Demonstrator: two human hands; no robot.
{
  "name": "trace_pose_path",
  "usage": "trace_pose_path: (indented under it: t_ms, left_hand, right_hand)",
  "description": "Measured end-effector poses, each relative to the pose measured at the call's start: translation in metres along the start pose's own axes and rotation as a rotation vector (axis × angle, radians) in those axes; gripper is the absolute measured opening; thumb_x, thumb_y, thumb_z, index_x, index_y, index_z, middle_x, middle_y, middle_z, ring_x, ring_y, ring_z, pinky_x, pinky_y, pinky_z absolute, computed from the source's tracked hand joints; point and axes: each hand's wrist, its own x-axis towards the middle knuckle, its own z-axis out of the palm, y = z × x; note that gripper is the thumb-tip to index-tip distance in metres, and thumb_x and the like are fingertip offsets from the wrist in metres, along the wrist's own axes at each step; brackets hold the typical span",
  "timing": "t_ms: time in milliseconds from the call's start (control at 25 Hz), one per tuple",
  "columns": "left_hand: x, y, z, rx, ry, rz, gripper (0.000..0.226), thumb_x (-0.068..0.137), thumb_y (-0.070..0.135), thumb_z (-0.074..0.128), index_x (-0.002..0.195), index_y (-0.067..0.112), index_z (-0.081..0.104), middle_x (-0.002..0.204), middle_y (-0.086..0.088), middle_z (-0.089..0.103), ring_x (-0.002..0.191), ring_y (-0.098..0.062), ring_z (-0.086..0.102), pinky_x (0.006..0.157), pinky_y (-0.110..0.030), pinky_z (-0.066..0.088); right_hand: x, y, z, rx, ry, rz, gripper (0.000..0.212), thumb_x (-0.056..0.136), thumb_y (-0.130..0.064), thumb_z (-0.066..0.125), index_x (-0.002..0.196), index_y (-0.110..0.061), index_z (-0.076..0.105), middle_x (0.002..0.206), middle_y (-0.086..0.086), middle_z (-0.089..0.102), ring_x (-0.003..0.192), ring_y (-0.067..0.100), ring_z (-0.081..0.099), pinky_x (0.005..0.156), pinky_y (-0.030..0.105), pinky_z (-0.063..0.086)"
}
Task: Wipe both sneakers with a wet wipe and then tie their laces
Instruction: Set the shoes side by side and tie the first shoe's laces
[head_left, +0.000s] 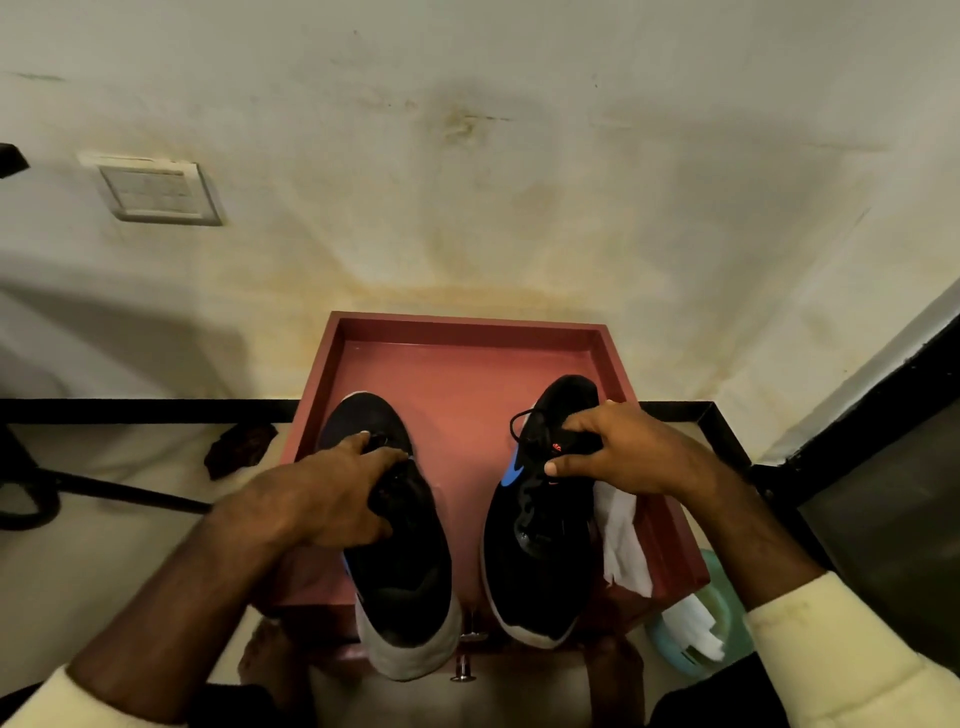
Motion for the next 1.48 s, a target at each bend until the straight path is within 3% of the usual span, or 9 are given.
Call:
trace_pose_path:
  t_ms: [200, 440, 640, 760, 880, 1080, 1200, 1400, 1480]
  left_hand:
    - [0.003, 0.004, 0.003, 0.044, 0.115, 0.011, 0.074, 0.093, 0.028, 0.066, 0.157, 0.040, 0.032, 0.171, -0.001, 0.013, 0.146, -0.037, 0.042, 0.114, -0.048, 0.045]
    - [0.005, -0.005, 0.000, -0.002, 0.126, 0.036, 0.069, 0.090, 0.009, 0.064, 0.146, 0.044, 0.047, 0.166, 0.002, 0.030, 0.147, -0.032, 0.041, 0.115, -0.050, 0.045]
    - [0.010, -0.001, -0.001, 0.011, 0.109, 0.038, 0.069, 0.092, 0.008, 0.063, 0.150, 0.040, 0.045, 0.167, 0.004, 0.027, 0.147, -0.032, 0.039, 0.117, -0.049, 0.042]
    - [0.012, 0.000, -0.003, 0.006, 0.100, 0.045, 0.069, 0.091, 0.009, 0.065, 0.151, 0.039, 0.044, 0.165, 0.004, 0.032, 0.145, -0.030, 0.042, 0.116, -0.048, 0.043]
    - [0.013, 0.001, -0.005, 0.016, 0.083, 0.047, 0.069, 0.091, 0.009, 0.065, 0.150, 0.039, 0.045, 0.164, 0.002, 0.034, 0.144, -0.030, 0.043, 0.115, -0.045, 0.044]
    - [0.013, -0.001, -0.007, 0.017, 0.062, 0.058, 0.072, 0.091, 0.006, 0.065, 0.152, 0.038, 0.043, 0.165, 0.001, 0.030, 0.146, -0.031, 0.040, 0.117, -0.046, 0.042]
    - [0.012, -0.002, -0.007, 0.019, 0.070, 0.067, 0.072, 0.092, 0.005, 0.065, 0.152, 0.037, 0.042, 0.165, 0.001, 0.031, 0.148, -0.030, 0.038, 0.118, -0.046, 0.041]
    - [0.008, 0.003, -0.010, 0.041, 0.087, 0.096, 0.072, 0.094, 0.001, 0.061, 0.155, 0.031, 0.038, 0.167, 0.002, 0.025, 0.151, -0.028, 0.033, 0.121, -0.044, 0.035]
    - [0.006, 0.001, -0.013, 0.036, 0.055, 0.116, 0.073, 0.094, 0.001, 0.061, 0.156, 0.031, 0.037, 0.168, 0.003, 0.023, 0.152, -0.027, 0.031, 0.121, -0.042, 0.034]
  right_hand:
    - [-0.006, -0.011, -0.015, 0.083, 0.144, -0.008, 0.031, 0.079, -0.061, 0.079, 0.089, -0.032, 0.078, 0.084, -0.009, 0.078, 0.079, 0.006, 0.074, 0.075, 0.037, 0.062]
    - [-0.019, -0.028, -0.024, 0.297, 0.744, 0.181, 0.035, 0.087, -0.055, 0.077, 0.087, -0.021, 0.077, 0.076, -0.006, 0.075, 0.073, 0.013, 0.072, 0.068, 0.035, 0.060]
    - [-0.010, -0.026, -0.013, 0.933, 0.463, 0.396, 0.026, 0.094, -0.030, 0.077, 0.079, -0.009, 0.075, 0.080, 0.010, 0.079, 0.086, 0.037, 0.077, 0.078, 0.038, 0.059]
    - [-0.020, -0.045, -0.014, 1.328, 0.285, 0.426, 0.005, 0.094, -0.012, 0.073, 0.091, -0.008, 0.071, 0.083, 0.008, 0.079, 0.086, 0.023, 0.074, 0.074, 0.030, 0.056]
    - [-0.035, -0.062, -0.024, 1.568, 0.146, 0.361, 0.028, 0.081, -0.013, 0.074, 0.109, -0.008, 0.072, 0.108, 0.013, 0.080, 0.100, 0.023, 0.076, 0.084, 0.032, 0.057]
    - [-0.048, -0.095, -0.013, 1.787, 0.026, 0.363, 0.057, 0.076, -0.012, 0.070, 0.131, 0.004, 0.064, 0.134, 0.024, 0.070, 0.130, 0.032, 0.065, 0.117, 0.040, 0.045]
    - [-0.044, -0.114, 0.017, 1.825, 0.010, 0.441, 0.046, 0.086, -0.007, 0.065, 0.130, 0.006, 0.063, 0.140, 0.024, 0.064, 0.134, 0.031, 0.059, 0.123, 0.039, 0.037]
    - [-0.042, -0.133, 0.060, 1.876, -0.027, 0.404, 0.011, 0.099, 0.009, 0.052, 0.102, 0.007, 0.063, 0.112, 0.020, 0.061, 0.120, 0.027, 0.059, 0.117, 0.037, 0.047]
    - [-0.045, -0.125, 0.055, 1.645, -0.095, 0.355, 0.008, 0.101, 0.007, 0.056, 0.102, 0.009, 0.064, 0.109, 0.022, 0.065, 0.114, 0.026, 0.067, 0.101, 0.030, 0.059]
